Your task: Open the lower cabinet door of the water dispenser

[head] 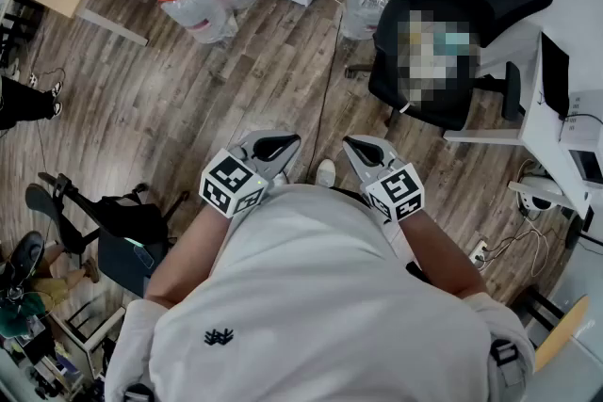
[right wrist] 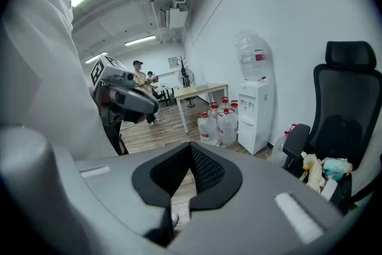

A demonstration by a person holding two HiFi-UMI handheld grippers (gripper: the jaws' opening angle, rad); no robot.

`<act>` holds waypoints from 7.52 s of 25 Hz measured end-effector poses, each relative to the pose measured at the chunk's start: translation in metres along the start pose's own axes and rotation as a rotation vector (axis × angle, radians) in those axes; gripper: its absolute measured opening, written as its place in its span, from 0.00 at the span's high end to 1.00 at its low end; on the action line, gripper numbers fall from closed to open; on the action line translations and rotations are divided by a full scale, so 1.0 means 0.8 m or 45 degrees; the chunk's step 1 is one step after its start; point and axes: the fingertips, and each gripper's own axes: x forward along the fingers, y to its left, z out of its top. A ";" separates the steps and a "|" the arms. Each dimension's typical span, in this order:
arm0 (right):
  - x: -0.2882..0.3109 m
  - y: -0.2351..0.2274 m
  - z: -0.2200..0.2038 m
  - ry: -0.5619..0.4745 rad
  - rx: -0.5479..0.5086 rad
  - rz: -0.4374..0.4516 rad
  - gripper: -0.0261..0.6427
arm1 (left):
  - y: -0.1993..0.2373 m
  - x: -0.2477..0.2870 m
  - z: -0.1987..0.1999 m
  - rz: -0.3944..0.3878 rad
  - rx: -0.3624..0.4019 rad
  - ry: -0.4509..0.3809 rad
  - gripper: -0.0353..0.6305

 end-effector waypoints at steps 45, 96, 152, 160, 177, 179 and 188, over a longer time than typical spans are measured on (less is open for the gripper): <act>0.225 -0.284 0.128 0.018 0.100 0.016 0.94 | 0.390 0.241 0.085 0.288 -0.246 0.190 0.74; 0.503 -0.510 -0.095 0.353 0.654 -0.134 0.94 | 1.051 0.697 -0.121 1.243 -0.715 0.147 0.49; 0.574 -0.458 -0.045 0.352 0.343 0.095 0.94 | 1.024 0.483 -0.258 1.169 -0.633 0.352 0.54; 0.604 -0.448 -0.034 0.360 0.266 0.144 0.94 | 1.048 0.422 -0.283 1.211 -0.626 0.367 0.59; 0.665 -0.428 -0.020 0.414 0.186 0.235 0.94 | 1.131 0.323 -0.290 1.284 -0.601 0.342 0.61; 0.671 -0.430 -0.018 0.416 0.179 0.240 0.94 | 1.140 0.317 -0.293 1.277 -0.595 0.347 0.61; 0.692 -0.437 -0.013 0.424 0.158 0.249 0.94 | 1.177 0.280 -0.292 1.328 -0.594 0.361 0.62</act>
